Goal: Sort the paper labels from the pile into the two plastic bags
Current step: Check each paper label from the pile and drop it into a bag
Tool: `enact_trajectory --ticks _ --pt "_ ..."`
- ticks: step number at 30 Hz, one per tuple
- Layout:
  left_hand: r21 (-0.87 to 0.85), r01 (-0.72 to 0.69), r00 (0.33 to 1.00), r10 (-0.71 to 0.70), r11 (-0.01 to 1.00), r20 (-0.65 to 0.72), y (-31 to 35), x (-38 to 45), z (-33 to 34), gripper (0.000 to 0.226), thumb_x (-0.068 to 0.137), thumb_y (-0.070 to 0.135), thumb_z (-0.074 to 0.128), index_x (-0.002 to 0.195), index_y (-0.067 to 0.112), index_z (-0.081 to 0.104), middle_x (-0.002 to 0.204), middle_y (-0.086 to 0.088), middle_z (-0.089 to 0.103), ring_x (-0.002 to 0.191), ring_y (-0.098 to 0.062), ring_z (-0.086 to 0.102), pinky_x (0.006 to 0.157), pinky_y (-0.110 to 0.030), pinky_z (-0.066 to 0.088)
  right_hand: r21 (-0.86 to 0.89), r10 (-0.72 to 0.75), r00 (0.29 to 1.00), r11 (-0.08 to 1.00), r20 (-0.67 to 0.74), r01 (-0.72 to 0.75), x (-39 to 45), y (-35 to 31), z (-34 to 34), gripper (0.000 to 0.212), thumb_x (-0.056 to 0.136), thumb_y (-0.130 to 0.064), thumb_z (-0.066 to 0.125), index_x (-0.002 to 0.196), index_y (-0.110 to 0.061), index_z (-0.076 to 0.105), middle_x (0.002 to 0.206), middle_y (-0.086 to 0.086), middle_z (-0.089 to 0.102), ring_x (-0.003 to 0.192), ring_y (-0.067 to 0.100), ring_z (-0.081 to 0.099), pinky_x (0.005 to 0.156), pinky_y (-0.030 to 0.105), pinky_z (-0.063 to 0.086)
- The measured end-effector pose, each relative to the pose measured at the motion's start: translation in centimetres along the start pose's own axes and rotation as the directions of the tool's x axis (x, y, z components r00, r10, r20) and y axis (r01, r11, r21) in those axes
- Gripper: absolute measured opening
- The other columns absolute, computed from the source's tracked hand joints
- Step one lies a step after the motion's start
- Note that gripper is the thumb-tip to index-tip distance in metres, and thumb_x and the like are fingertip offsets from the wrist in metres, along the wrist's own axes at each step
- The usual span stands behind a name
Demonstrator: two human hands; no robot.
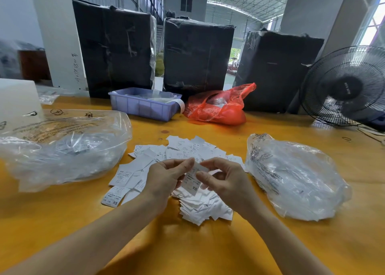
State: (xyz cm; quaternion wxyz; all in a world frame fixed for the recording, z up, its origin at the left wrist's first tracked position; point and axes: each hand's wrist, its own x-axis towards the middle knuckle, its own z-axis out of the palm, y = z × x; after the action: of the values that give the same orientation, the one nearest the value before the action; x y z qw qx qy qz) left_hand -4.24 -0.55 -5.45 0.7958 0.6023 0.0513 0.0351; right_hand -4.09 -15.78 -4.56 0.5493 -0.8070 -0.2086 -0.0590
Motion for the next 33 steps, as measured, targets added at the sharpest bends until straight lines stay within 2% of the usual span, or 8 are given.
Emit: enact_trajectory --ticks 4,11,16,19,23,26,29,33 --pt "0.017 -0.022 1.0 0.022 1.0 0.005 0.0 0.0 0.0 0.032 0.057 0.032 0.075 0.076 0.008 0.072 0.071 -0.006 0.068 0.072 -0.022 0.056 0.067 -0.033 0.042 0.065 0.02 0.999 0.998 -0.03 -0.018 0.1 0.0 -0.2 0.021 0.08 -0.017 0.073 0.099 -0.022 0.065 0.09 0.008 0.068 0.062 0.016 0.067 0.06 0.023 0.053" --pt "0.042 -0.028 0.999 0.027 0.999 0.026 -0.1 0.0 0.1 0.037 0.061 0.035 0.071 0.083 0.006 0.071 0.076 -0.008 0.07 0.078 -0.024 0.061 0.074 -0.037 0.048 0.182 0.091 0.995 0.98 -0.049 -0.081 0.1 0.1 -0.6 0.008 0.083 -0.002 0.068 0.081 -0.009 0.071 0.064 0.0 0.07 0.059 0.01 0.064 0.058 0.019 0.051" --pt "0.152 0.038 0.989 -0.059 0.988 0.136 0.1 0.0 0.1 0.051 0.066 0.049 0.067 0.091 0.005 0.073 0.076 -0.005 0.071 0.06 -0.013 0.06 0.054 -0.021 0.045 0.252 0.159 0.976 0.961 -0.15 -0.118 0.3 0.0 -1.1 0.008 0.084 -0.002 0.067 0.091 -0.006 0.068 0.068 0.004 0.07 0.058 0.01 0.064 0.058 0.019 0.049" --pt "0.218 0.059 0.977 -0.101 0.974 0.186 -0.1 0.0 0.0 0.039 0.068 0.037 0.073 0.087 0.003 0.075 0.071 -0.006 0.068 0.049 -0.009 0.054 0.049 -0.019 0.041 0.244 0.167 0.968 0.963 -0.187 -0.119 0.3 0.1 -1.3 0.007 0.083 -0.002 0.067 0.082 -0.009 0.07 0.062 0.002 0.068 0.053 0.008 0.061 0.053 0.015 0.046" --pt "0.268 0.035 0.985 -0.079 0.963 0.155 0.7 0.3 -0.3 0.018 0.074 0.021 0.076 0.083 0.006 0.075 0.068 -0.004 0.069 0.048 -0.008 0.053 0.047 -0.018 0.041 0.15 0.109 0.961 0.986 -0.253 -0.072 0.5 -0.2 -2.1 0.006 0.085 0.0 0.065 0.085 -0.005 0.069 0.066 0.005 0.07 0.054 0.008 0.063 0.053 0.014 0.047" --pt "0.296 -0.113 0.993 0.095 0.948 0.075 3.8 1.7 -2.2 0.013 0.076 0.023 0.073 0.075 0.011 0.071 0.058 0.002 0.068 0.046 -0.004 0.054 0.044 -0.014 0.042 -0.205 -0.115 0.877 0.978 -0.466 0.019 0.8 -0.1 -4.8 0.01 0.086 0.0 0.062 0.091 -0.003 0.07 0.073 0.006 0.071 0.06 0.01 0.067 0.059 0.02 0.054" --pt "0.534 -0.293 0.9 0.417 0.793 -0.124 7.7 3.8 -7.0 0.015 0.084 0.024 0.068 0.073 0.014 0.069 0.057 0.002 0.065 0.05 -0.004 0.056 0.045 -0.012 0.043 -0.546 -0.247 0.789 0.828 -0.563 -0.13 0.6 0.9 -8.6 0.014 0.087 0.001 0.06 0.095 0.001 0.071 0.083 0.016 0.072 0.075 0.03 0.068 0.075 0.04 0.056" --pt "0.883 0.039 0.762 0.558 0.467 -0.329 9.5 6.7 -15.4 0.017 0.092 0.01 0.059 0.088 -0.001 0.07 0.087 -0.019 0.068 0.076 -0.032 0.059 0.069 -0.036 0.046 -0.629 -0.029 0.804 0.639 -0.595 -0.443 0.4 4.1 -12.3 0.02 0.083 0.007 0.057 0.096 0.003 0.071 0.097 0.023 0.07 0.093 0.041 0.062 0.081 0.043 0.048"
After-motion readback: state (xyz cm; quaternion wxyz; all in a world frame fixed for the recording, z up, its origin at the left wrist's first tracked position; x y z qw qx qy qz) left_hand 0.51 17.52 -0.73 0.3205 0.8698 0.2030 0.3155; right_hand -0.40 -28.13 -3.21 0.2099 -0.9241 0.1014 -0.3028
